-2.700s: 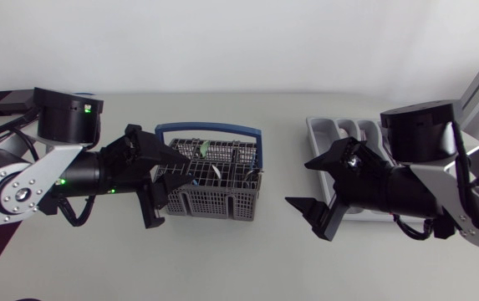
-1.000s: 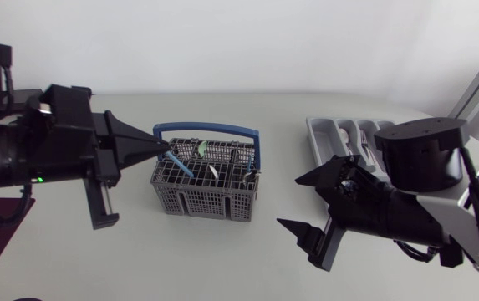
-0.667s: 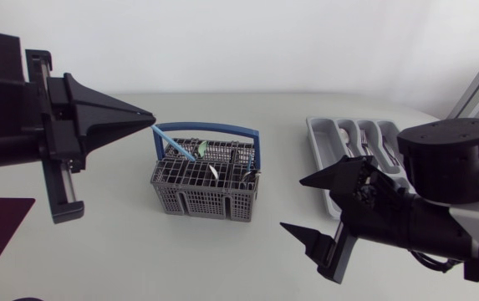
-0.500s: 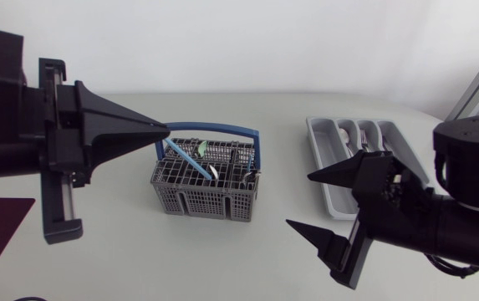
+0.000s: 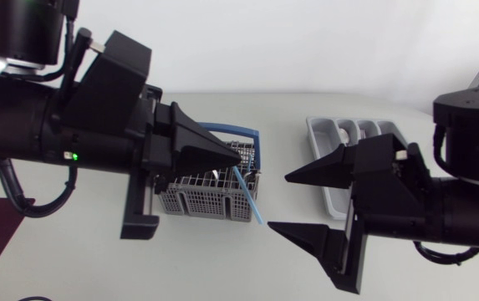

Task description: Unload the cutlery basket into the drawer organizer.

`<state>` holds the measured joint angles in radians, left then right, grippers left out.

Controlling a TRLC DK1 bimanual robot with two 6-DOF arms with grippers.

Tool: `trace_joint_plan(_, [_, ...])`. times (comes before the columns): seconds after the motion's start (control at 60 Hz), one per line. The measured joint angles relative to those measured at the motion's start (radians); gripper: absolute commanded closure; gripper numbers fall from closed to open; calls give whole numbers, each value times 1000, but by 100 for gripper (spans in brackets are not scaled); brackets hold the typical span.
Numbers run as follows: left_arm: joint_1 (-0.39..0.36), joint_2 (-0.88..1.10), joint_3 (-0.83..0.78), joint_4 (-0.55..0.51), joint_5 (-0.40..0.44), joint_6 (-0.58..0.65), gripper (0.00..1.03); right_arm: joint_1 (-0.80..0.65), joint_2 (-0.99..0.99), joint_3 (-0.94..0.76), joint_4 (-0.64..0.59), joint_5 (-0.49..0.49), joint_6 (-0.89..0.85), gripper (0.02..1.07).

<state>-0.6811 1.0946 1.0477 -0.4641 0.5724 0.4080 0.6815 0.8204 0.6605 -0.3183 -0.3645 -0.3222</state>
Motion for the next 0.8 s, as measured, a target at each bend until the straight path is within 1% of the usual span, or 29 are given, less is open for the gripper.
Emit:
trace_joint_plan(0.05, [-10,15,10,4,0,-6,100,-3,22,0,10,-10,2,16])
trace_joint_plan(0.133, [-17,34,25,8,8,-10,100,-8,58,0,26,-25,2,17])
trace_joint_plan(0.233, [-20,56,40,13,30,-17,100,-11,89,1,57,-32,2,25])
trace_joint_plan(0.317, [-21,70,47,13,41,-21,100,-17,113,2,72,-33,1,33])
trace_joint_plan(0.433, [-21,83,51,15,46,-21,100,-29,143,2,85,-36,1,52])
trace_joint_plan(0.45, [-21,84,51,17,48,-21,100,-30,147,2,85,-39,1,58])
trace_joint_plan(0.533, [-20,85,53,20,49,-21,100,-30,151,2,87,-51,1,72])
trace_joint_plan(0.55, [-20,85,53,21,49,-21,100,-30,151,2,87,-52,1,78])
trace_joint_plan(0.6, [-19,86,54,21,49,-21,100,-34,151,2,87,-56,0,88])
trace_joint_plan(0.65, [-19,91,57,21,49,-21,100,-38,151,2,87,-59,0,91])
trace_joint_plan(0.667, [-16,94,59,21,50,-21,100,-43,151,2,87,-61,0,94])
trace_joint_plan(0.75, [-8,105,62,29,52,-21,100,-56,151,2,87,-86,-3,99])
trace_joint_plan(0.767, [-7,106,63,29,52,-21,100,-58,151,2,87,-89,-3,101])
trace_joint_plan(0.8, [-3,111,65,32,52,-21,99,-62,151,2,86,-96,-3,101])
